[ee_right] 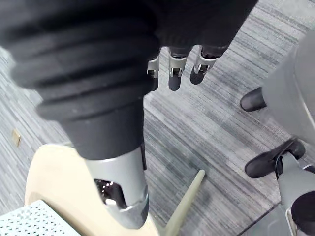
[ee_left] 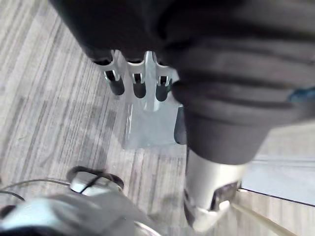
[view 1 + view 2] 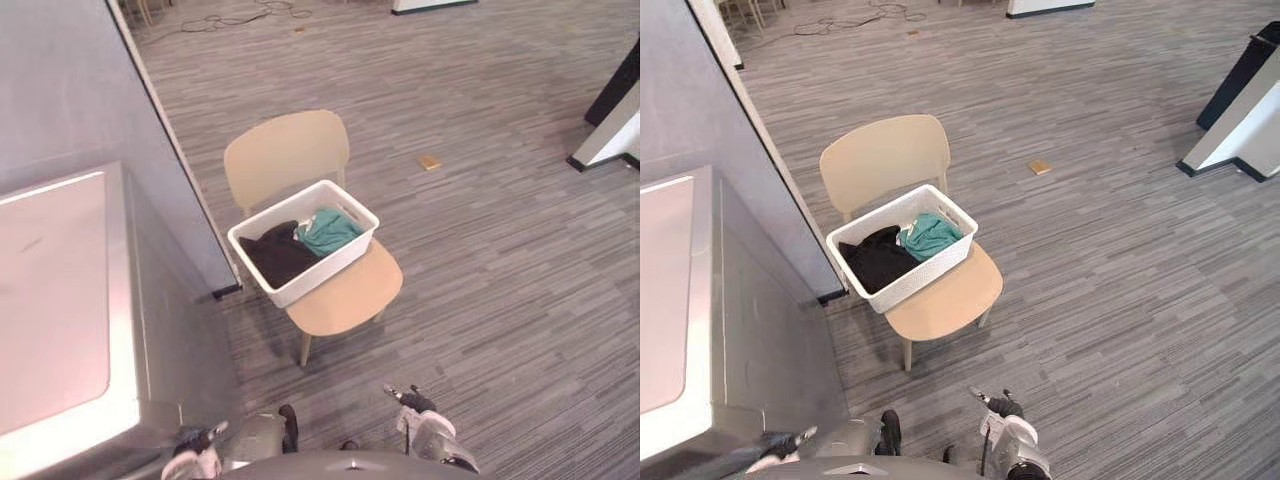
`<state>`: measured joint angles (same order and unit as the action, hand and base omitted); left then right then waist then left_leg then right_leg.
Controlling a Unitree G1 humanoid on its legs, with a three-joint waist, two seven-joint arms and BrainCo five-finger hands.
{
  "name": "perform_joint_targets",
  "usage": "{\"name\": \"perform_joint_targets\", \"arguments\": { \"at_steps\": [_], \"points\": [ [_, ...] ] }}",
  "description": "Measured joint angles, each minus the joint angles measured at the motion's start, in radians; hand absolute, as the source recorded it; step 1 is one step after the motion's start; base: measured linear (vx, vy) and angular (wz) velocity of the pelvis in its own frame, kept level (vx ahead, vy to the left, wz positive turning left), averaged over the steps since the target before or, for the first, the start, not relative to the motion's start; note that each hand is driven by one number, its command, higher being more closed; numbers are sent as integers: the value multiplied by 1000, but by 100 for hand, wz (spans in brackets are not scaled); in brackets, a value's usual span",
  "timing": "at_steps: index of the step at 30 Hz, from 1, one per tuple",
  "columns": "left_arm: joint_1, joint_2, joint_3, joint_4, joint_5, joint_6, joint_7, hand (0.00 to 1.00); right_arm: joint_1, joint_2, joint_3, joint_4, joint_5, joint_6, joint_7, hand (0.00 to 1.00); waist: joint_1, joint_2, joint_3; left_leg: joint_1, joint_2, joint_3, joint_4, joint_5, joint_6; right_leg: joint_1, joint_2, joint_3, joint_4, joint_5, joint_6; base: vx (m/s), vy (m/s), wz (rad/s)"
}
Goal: Pick up the laundry basket with both hands and put the clothes into the washing machine.
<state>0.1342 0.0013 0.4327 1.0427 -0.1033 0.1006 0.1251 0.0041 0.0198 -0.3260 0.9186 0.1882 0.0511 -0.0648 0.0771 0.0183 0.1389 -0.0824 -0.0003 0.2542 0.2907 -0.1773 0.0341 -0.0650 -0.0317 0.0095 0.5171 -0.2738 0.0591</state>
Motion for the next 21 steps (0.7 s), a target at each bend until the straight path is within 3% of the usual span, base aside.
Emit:
{"name": "perform_joint_targets", "arguments": {
  "at_steps": [3, 6, 9, 11, 12, 13, 14, 16, 17, 18, 21],
  "points": [
    [45, 20, -15, 5, 0, 17, 6, 0, 24, 6, 10, -39, -23, -9, 19, 0, -8, -27, -6, 75, -19, -4, -29, -17, -4, -169, -24, 6, 426, 77, 106, 240, -27, 14],
    [61, 33, -29, 5, 1, 34, 22, 0, 33, -3, 3, -40, -36, -14, 30, 0, -13, -33, -2, 132, -13, -56, -29, -21, -5, -243, -54, 8, 586, 68, 85, 268, -185, 59],
    [44, 35, -47, -13, 11, 24, 21, 0, 34, -5, -48, -40, -36, -12, 32, 0, -16, -32, -3, 137, 32, -142, -21, -35, -55, -284, -123, 42, 415, 29, 19, 198, -294, 72],
    [15, 32, -41, -22, 26, -5, 18, 0, 39, -4, -60, -28, -36, -5, 31, 0, -16, -36, -6, 139, 81, -193, 8, -70, -111, -242, -118, 172, 149, 50, 15, 156, -402, 52],
    [10, 34, -39, -32, 31, -17, 15, 0, 52, -4, -57, -17, -36, -3, 31, 0, -19, -50, -18, 138, 91, -219, 15, -86, -137, -205, -125, 222, 40, 91, 28, 150, -515, 56],
    [11, 49, -33, -50, 42, -28, 13, 0, 75, 2, -47, 2, -36, -2, 31, 0, -22, -84, -41, 138, 96, -258, 33, -116, -172, -170, -140, 251, -49, 143, 79, 198, -690, 67],
    [-2, 34, -20, -42, 49, -32, 14, 0, 86, -7, -49, 17, -36, 3, 32, 0, -21, -79, -55, 139, 121, -300, 44, -131, -198, -161, -129, 215, -20, 84, 150, 173, -611, 86],
    [-9, -17, 11, -51, 56, -37, 12, 0, 109, -63, -61, 24, -30, 3, 26, 0, -29, -21, -90, 145, 182, -373, -4, -109, -190, -166, -76, 137, 3, 36, 99, 163, -504, 65],
    [-17, -41, 28, -51, 58, -42, 13, 0, 99, -79, -52, 39, -30, 2, 20, 0, -22, -1, -90, 155, 206, -377, -41, -61, -194, -176, -56, 115, 31, 17, 75, 155, -438, 37],
    [-24, -53, 30, -50, 58, -44, 13, 0, 94, -82, -49, 41, -27, 1, 20, 0, -28, 8, -89, 151, 221, -379, -59, -23, -206, -176, -48, 92, 40, 9, 57, 161, -468, 55],
    [-39, -77, 36, -55, 55, -46, 12, 0, 85, -76, -30, 38, -27, 2, 18, 0, -45, 13, -94, 110, 273, -394, -60, 68, -195, -133, -28, -13, 8, 2, 16, 118, -325, 77]
  ]
}}
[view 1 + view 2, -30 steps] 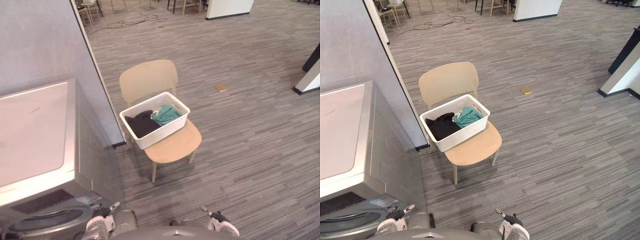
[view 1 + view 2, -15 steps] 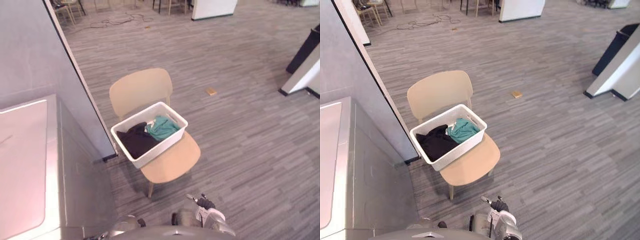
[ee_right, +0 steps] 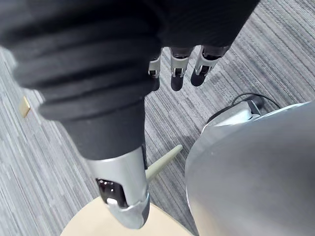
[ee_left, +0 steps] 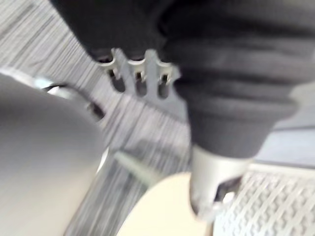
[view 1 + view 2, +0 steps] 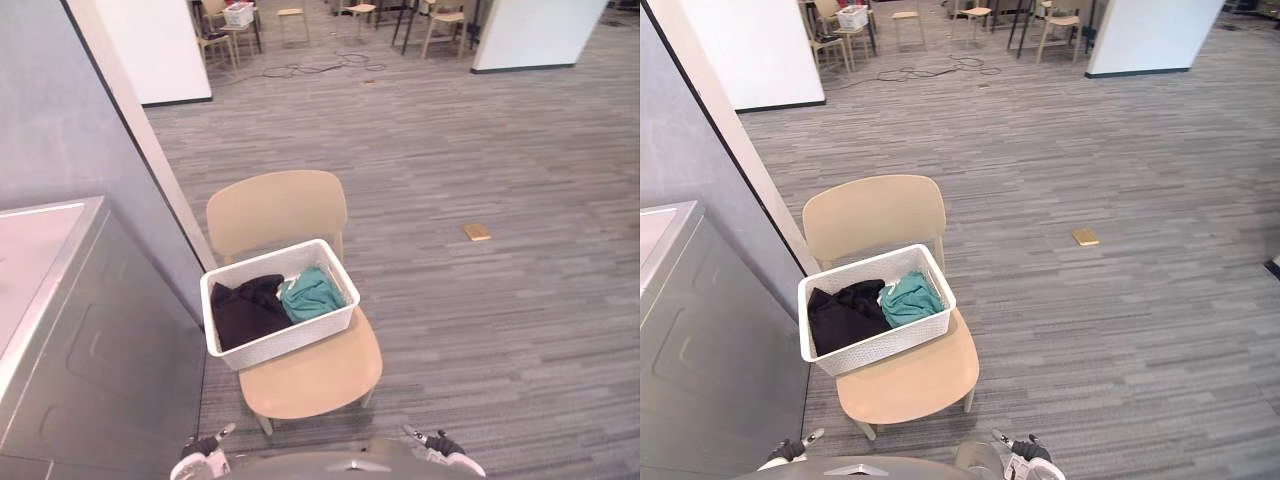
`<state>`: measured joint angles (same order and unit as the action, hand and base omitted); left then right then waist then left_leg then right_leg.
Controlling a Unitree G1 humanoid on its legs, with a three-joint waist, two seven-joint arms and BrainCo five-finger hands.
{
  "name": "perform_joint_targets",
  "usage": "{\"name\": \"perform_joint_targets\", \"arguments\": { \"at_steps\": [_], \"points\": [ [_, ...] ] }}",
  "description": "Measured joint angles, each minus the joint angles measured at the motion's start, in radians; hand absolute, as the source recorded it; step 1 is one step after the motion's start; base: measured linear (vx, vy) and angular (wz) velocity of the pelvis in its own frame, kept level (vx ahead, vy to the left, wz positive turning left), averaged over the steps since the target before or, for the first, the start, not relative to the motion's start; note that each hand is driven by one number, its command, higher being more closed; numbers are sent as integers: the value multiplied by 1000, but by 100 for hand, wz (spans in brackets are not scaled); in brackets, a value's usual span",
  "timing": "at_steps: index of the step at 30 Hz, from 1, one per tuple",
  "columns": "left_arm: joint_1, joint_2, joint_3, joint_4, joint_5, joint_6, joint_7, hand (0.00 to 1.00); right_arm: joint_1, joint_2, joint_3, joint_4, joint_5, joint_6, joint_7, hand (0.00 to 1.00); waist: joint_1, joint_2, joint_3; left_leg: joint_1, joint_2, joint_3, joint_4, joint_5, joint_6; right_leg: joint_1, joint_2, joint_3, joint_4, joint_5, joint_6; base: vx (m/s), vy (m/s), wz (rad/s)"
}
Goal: Pick up the laundry basket with both hands and put the clothes into the washing machine.
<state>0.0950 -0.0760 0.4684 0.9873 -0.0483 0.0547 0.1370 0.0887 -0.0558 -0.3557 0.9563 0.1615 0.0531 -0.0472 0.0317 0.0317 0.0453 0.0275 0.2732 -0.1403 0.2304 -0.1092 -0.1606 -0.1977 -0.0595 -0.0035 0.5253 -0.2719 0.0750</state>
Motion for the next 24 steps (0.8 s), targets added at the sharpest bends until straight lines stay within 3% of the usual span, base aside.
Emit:
{"name": "perform_joint_targets", "arguments": {
  "at_steps": [3, 6, 8, 11, 13, 18, 24],
  "points": [
    [0, 5, -23, -27, -5, 3, 1, 0, 11, 23, 62, -136, 13, 11, -12, 0, -8, -3, 3, -75, 26, 82, 53, 70, 35, 25, 7, -66, -51, 17, -30, 74, -207, 57],
    [15, 20, -89, -34, 13, 5, 7, 0, 43, 50, 107, -454, 39, -1, -34, 0, -30, -1, 4, -96, 53, 385, 58, 108, 66, 36, -31, -119, -63, 24, -37, 46, -91, 49],
    [16, 27, -124, -32, 21, 6, 17, 0, 62, 53, 107, -608, 39, -20, -67, 0, -38, -1, 4, -70, 41, 480, -4, 115, 72, 53, -49, -148, -76, 25, -32, 11, 30, 57],
    [15, 43, -171, -16, 63, 13, 34, 0, 93, 56, 115, -826, 28, -59, -105, 0, -49, -3, 2, -36, -6, 487, -158, 156, 17, 56, -68, -171, -123, 39, 0, -11, 98, 39],
    [12, 49, -193, -4, 92, 13, 37, 0, 122, 56, 157, -915, 10, -89, -116, 0, -50, -4, -1, -22, -40, 495, -224, 183, 6, 59, -80, -167, -164, 72, 22, 2, 171, 7],
    [-17, 98, -312, 34, 147, 10, 39, 0, 152, 52, 310, -1021, -104, -116, -108, 0, -50, -10, 0, -23, -85, 498, -259, 189, 19, 106, -101, -163, -306, 164, 52, 26, 161, -3],
    [-55, 119, -390, 46, 154, 0, 38, 0, -66, -101, 413, -942, -311, -117, -105, 0, -30, -6, 47, -34, -106, 488, -283, 206, 42, 124, -107, -172, -387, 223, 60, -20, 64, 3]
  ]
}}
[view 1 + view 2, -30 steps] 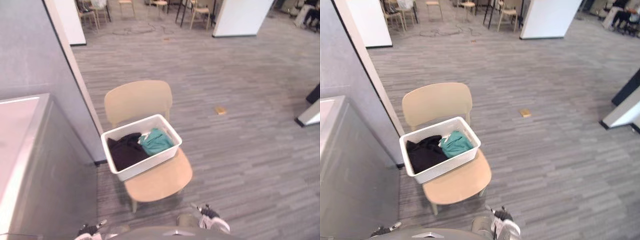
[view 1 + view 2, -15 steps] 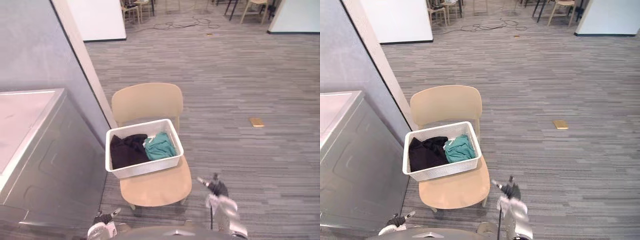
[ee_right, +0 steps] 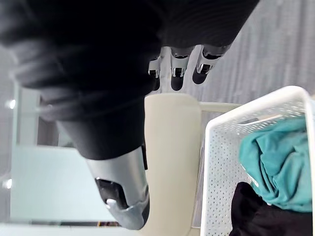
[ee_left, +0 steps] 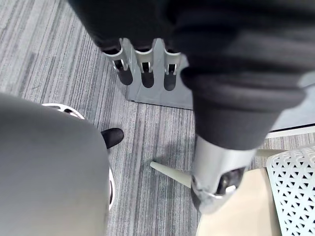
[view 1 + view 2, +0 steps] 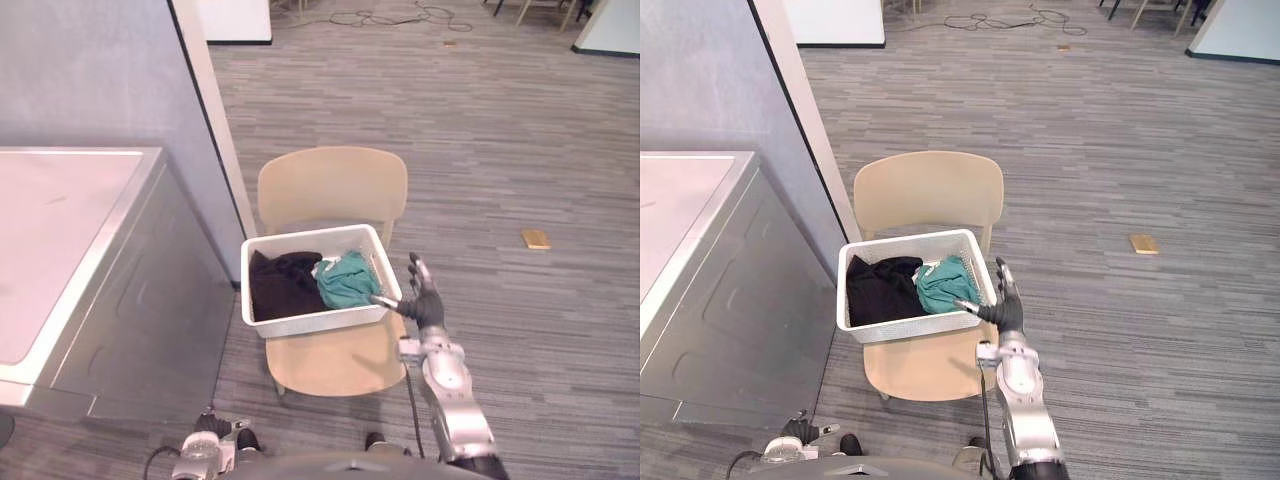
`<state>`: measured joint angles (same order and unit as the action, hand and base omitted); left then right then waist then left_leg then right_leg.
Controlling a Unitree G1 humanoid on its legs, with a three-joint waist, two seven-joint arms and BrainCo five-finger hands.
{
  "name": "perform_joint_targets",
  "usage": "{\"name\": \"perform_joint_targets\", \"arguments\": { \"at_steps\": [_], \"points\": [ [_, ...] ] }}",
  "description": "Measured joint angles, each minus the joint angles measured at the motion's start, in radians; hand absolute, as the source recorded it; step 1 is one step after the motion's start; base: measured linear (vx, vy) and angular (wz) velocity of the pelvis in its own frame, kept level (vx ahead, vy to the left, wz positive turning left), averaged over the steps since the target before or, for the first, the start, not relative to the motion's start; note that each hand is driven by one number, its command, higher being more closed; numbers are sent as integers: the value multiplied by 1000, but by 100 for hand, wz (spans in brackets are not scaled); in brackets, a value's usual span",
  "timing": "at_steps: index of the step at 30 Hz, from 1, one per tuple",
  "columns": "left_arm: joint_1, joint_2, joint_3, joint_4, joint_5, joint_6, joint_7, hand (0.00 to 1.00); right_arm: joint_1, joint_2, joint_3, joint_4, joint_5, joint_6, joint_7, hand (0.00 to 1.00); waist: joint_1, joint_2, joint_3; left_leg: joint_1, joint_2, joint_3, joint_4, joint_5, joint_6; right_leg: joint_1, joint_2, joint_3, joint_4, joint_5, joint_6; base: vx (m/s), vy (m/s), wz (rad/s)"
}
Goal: Pick up the laundry basket with both hands and put the clothes into the washing machine.
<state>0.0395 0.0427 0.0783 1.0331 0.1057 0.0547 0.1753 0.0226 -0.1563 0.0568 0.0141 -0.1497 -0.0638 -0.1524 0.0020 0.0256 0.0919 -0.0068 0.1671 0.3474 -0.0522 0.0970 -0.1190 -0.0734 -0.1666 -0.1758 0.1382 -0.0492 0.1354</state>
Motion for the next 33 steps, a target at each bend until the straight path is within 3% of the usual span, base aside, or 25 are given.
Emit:
{"name": "perform_joint_targets", "arguments": {
  "at_steps": [5, 7, 13, 17, 23, 33],
  "points": [
    [-71, 28, -11, -5, 15, 0, 2, 0, -307, -167, 96, 182, -70, 14, 2, 0, 10, -6, 113, -107, -3, -53, 0, 47, 21, -72, 0, -30, -5, 41, -5, -102, 31, 20],
    [-98, 44, -11, -19, 14, 0, 14, 0, -437, -218, 162, 261, -75, 25, 12, 0, 36, -13, 164, -137, -4, -70, 2, 60, 27, -99, -3, -39, 9, 45, -5, -86, 23, 19],
    [-111, 78, 37, -38, -123, 3, 42, 0, -761, -255, 259, 462, -72, 53, 23, 0, 81, -33, 278, -191, -17, -117, -4, 93, 39, -155, -22, -66, 67, 33, -6, -55, 22, 20],
    [-133, 84, 57, -44, -155, 2, 75, 0, -960, -292, 278, 609, -71, 78, 21, 0, 105, -50, 342, -227, -21, -155, -25, 126, 37, -192, -28, -89, 100, 26, -10, -58, 8, 22],
    [-146, 91, 53, -81, -176, -1, 109, 0, -1071, -303, 261, 721, -64, 109, -3, 0, 111, -64, 365, -289, -21, -186, -25, 149, 38, -242, -30, -114, 121, 25, -12, -27, -25, 12],
    [-185, 96, 24, -81, -224, -18, 127, 0, -1132, -304, 103, 891, 37, 137, -37, 0, 136, -64, 382, -371, -15, -224, -27, 168, 37, -293, -24, -148, 114, 31, -20, -4, -39, 8]
  ]
}}
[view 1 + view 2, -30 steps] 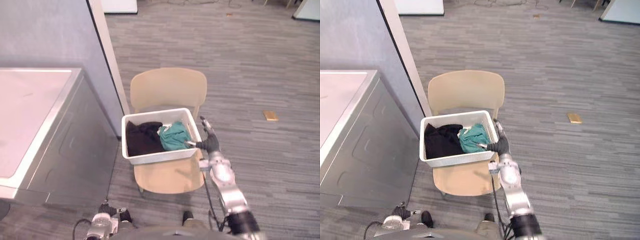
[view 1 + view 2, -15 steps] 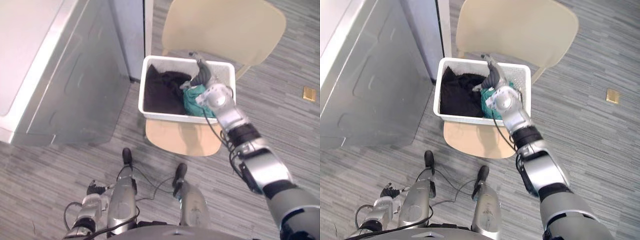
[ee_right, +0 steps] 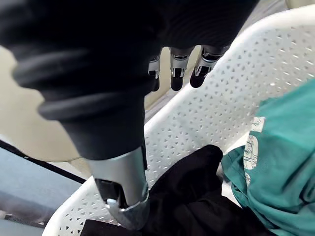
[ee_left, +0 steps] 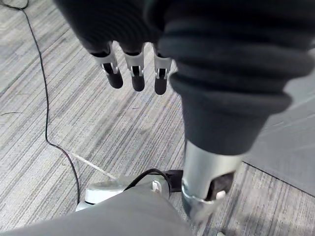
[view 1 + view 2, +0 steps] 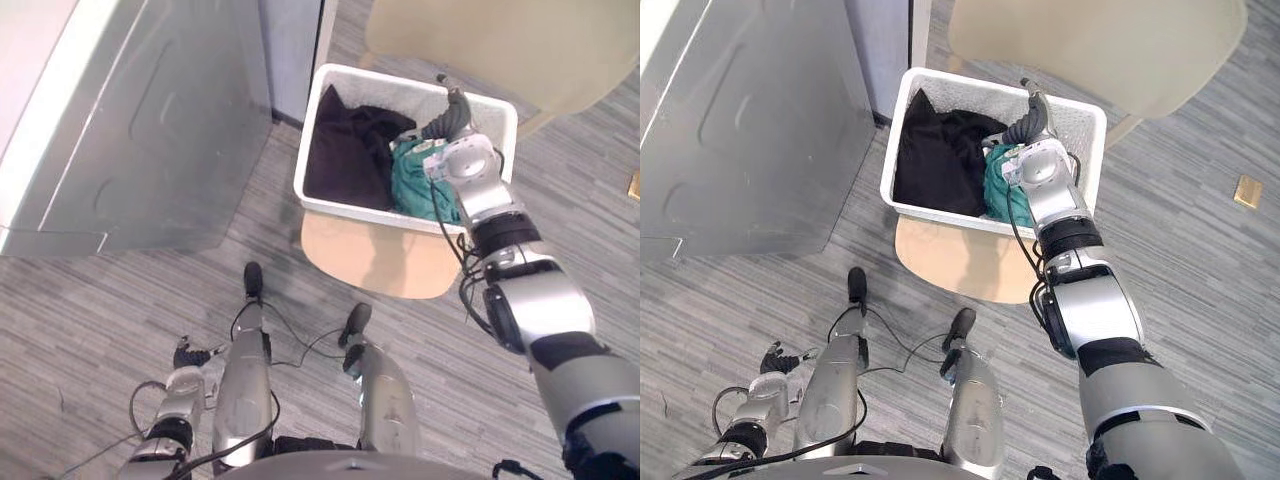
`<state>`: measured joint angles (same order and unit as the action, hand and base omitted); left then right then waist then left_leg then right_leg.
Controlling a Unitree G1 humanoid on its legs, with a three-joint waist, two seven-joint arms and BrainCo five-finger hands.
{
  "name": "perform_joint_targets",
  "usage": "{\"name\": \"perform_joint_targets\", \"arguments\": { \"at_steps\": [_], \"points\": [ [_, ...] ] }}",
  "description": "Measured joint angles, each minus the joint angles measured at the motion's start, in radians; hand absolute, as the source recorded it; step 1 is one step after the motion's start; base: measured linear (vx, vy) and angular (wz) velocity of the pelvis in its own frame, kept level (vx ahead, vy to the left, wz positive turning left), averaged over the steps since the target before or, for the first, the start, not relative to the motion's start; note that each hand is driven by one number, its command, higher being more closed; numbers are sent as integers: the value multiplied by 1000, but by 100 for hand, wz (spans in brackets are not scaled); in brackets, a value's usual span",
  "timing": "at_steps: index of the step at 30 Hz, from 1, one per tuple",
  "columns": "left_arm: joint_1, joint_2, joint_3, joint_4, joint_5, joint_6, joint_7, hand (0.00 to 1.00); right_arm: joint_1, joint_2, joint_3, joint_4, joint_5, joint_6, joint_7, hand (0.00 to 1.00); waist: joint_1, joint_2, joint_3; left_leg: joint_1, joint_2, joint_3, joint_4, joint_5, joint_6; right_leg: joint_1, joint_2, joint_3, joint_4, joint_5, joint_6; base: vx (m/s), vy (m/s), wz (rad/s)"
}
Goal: Pick up the laundry basket with both hands and put the clothes into the washing machine.
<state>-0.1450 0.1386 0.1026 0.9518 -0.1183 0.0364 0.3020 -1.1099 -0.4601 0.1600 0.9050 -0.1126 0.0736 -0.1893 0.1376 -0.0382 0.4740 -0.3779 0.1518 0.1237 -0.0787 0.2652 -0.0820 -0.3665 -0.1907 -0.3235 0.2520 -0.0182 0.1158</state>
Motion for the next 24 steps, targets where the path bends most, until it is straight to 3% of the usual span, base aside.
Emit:
{"name": "perform_joint_targets", "arguments": {
  "at_steps": [5, 8, 24],
  "points": [
    [-2, 2, -25, -8, -36, -5, 4, 0, -29, -1, -58, 29, 37, 1, -21, 0, -1, 2, 1, -30, 1, -15, 0, 5, -4, -17, 1, -17, -6, 1, -1, 9, -50, 7],
    [-12, 0, -43, -19, -47, -12, 14, 0, -66, -1, -57, 55, 37, 1, -37, 0, 2, 15, 13, -47, 2, -16, 0, 6, -3, -26, 6, -19, -21, 12, -2, -6, -36, -2],
    [-90, -20, -66, -38, -116, -39, 42, 0, -89, 4, -18, 24, 28, -32, -87, 0, 18, 17, 20, -133, 11, -44, 0, 12, -4, -55, 34, -48, -113, 59, -6, 7, -25, 1]
  ]
}}
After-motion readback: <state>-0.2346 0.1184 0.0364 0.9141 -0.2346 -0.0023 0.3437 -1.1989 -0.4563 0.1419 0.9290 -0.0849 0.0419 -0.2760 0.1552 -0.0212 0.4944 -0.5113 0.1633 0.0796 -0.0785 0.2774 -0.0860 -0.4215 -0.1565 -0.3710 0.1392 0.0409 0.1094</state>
